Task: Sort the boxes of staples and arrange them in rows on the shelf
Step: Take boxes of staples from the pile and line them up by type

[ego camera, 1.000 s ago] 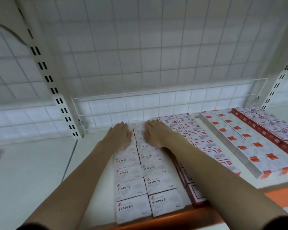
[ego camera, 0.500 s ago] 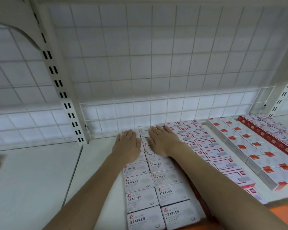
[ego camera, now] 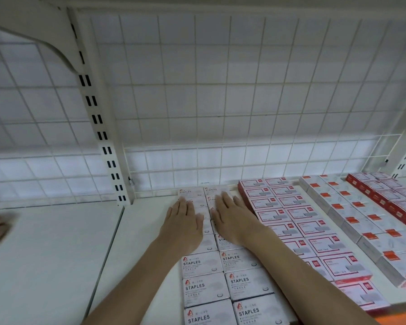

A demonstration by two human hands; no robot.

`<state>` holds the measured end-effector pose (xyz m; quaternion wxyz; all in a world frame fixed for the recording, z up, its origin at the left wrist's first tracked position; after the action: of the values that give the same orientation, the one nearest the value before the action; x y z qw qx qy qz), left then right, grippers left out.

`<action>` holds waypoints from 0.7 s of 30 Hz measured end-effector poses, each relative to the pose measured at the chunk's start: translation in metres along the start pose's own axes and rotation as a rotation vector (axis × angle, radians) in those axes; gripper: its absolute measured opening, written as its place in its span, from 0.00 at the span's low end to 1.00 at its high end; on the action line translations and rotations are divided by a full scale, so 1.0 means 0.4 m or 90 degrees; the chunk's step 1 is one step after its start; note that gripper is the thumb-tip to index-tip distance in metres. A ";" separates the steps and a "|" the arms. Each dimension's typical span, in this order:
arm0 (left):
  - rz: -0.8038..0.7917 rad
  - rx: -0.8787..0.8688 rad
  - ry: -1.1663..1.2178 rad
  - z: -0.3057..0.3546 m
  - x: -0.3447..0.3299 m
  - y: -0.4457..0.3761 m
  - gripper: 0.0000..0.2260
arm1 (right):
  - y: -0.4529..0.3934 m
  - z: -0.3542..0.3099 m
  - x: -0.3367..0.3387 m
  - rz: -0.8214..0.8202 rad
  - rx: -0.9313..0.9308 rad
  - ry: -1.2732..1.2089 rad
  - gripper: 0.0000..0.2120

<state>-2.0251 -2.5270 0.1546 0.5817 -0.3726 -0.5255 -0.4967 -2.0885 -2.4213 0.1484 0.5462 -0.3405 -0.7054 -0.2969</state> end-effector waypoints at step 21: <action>-0.006 0.007 -0.045 0.046 0.009 0.096 0.25 | 0.096 -0.005 0.008 -0.029 0.037 -0.001 0.28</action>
<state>-1.9923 -2.5014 0.1645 0.5622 -0.3843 -0.5504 -0.4830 -2.0570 -2.3998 0.1539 0.5481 -0.3089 -0.7218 -0.2885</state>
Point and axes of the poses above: each hand's wrist, its own y-axis away from the middle knuckle, its own x-axis out of the back of the hand, z = x × y, the point moved 6 cm from there along -y, towards the middle knuckle, and after that the axes turned 1 degree about z, right-handed, at the moved point
